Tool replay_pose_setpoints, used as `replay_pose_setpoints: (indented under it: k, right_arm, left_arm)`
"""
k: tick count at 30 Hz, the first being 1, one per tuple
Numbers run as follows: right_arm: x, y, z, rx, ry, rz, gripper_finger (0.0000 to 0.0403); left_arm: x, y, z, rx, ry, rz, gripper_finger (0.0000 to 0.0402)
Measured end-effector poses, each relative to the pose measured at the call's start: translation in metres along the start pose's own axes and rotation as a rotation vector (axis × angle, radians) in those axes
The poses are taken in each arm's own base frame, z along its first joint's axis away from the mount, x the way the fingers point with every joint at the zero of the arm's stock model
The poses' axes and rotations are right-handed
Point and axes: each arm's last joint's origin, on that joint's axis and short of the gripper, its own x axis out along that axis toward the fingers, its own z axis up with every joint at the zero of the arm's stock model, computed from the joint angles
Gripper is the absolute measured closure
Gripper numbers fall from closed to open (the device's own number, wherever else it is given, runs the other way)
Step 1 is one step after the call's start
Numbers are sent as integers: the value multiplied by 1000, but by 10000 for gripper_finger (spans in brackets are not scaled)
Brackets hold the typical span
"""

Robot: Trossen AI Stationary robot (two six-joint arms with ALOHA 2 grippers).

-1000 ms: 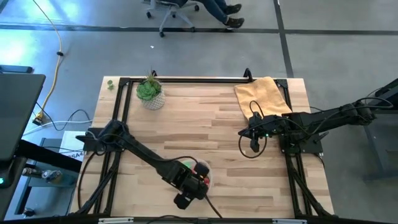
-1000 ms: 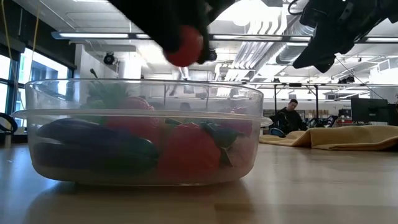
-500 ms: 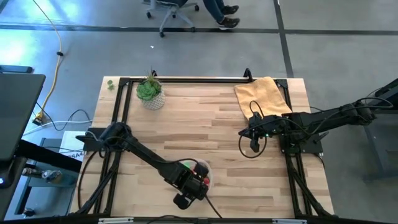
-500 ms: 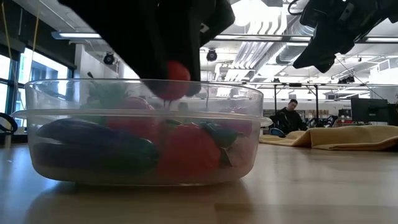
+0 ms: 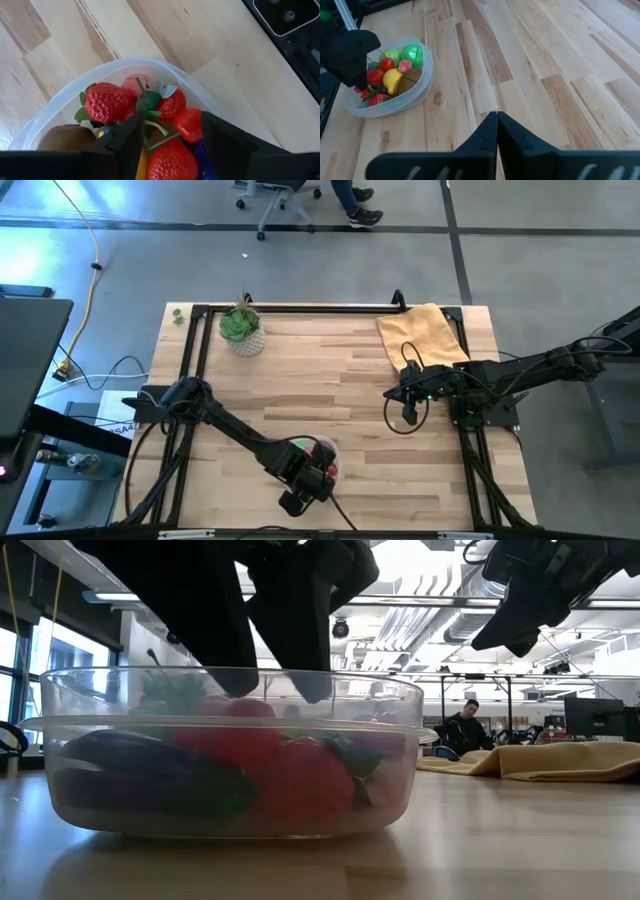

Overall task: Pick and placing Produce into tupperware
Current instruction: Return to Home Position

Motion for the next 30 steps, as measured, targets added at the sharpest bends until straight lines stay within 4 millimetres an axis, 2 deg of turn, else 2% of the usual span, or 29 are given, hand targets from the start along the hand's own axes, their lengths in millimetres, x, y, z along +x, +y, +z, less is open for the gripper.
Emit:
replay_pose_setpoints:
  k: [9, 15, 17, 25, 27, 30]
  right_arm:
    - [0, 0, 0, 0, 0, 0, 402]
    - [0, 0, 0, 0, 0, -1, 402]
    - [0, 0, 0, 0, 0, -1, 402]
    - [0, 0, 0, 0, 0, -1, 402]
    - [0, 0, 0, 0, -1, -2, 402]
    - [0, 0, 0, 0, -2, -4, 402]
  left_arm:
    - [-1, 0, 0, -1, 1, -1, 217]
    - [-18, 3, 10, -1, 15, 11, 237]
    - [-31, 8, 15, -4, 40, 43, 244]
    - [-115, 24, 36, -5, 76, 223, 285]
    - [-128, 25, 38, -6, 69, 250, 295]
    - [-138, 25, 39, -4, 65, 268, 309]
